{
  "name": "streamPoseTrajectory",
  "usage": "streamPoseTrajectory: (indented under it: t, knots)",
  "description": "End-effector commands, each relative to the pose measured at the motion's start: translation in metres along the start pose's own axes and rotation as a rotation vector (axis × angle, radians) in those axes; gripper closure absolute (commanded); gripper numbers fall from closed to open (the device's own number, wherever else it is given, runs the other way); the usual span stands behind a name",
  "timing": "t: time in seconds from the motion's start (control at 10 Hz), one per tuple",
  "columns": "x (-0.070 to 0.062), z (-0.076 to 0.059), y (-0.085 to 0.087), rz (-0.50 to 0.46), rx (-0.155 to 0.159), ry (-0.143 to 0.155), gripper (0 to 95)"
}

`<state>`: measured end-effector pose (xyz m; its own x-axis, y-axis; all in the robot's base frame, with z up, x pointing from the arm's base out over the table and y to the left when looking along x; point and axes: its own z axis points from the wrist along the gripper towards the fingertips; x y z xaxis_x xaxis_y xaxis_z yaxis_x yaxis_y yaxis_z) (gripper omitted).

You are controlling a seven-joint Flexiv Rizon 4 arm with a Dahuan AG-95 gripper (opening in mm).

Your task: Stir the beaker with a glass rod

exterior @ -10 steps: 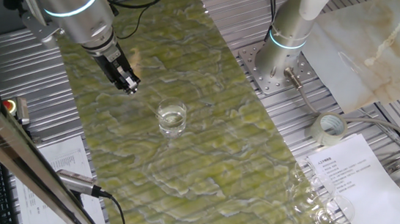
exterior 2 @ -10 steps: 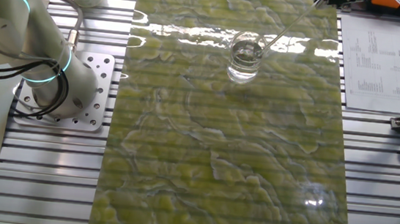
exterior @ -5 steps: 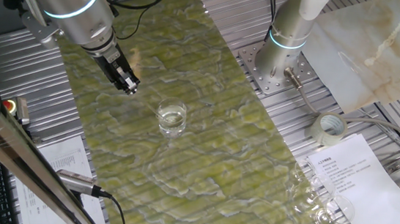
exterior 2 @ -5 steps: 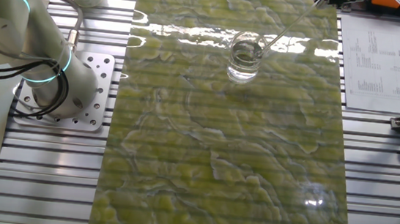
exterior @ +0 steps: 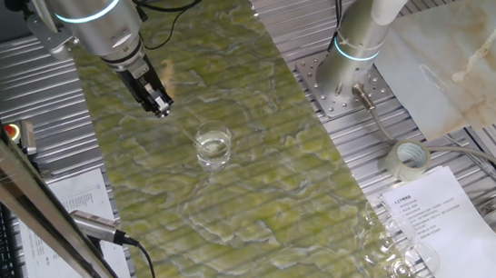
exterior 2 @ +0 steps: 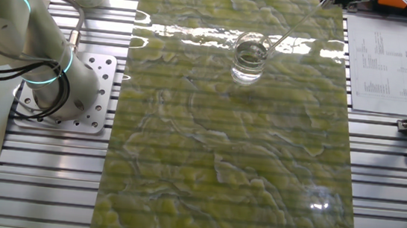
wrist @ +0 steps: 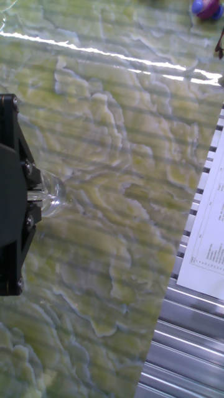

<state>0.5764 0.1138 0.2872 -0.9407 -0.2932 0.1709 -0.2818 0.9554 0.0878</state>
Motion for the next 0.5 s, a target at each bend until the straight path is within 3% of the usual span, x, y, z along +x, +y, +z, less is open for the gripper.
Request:
streamPoseTrajectory:
  t: [0.1, 0.5]
  knots:
    - [0.0, 0.0007, -0.0004, 0.002, 0.002, -0.008, 95.0]
    - [0.0, 0.0007, -0.0004, 0.004, -0.001, -0.015, 95.0]
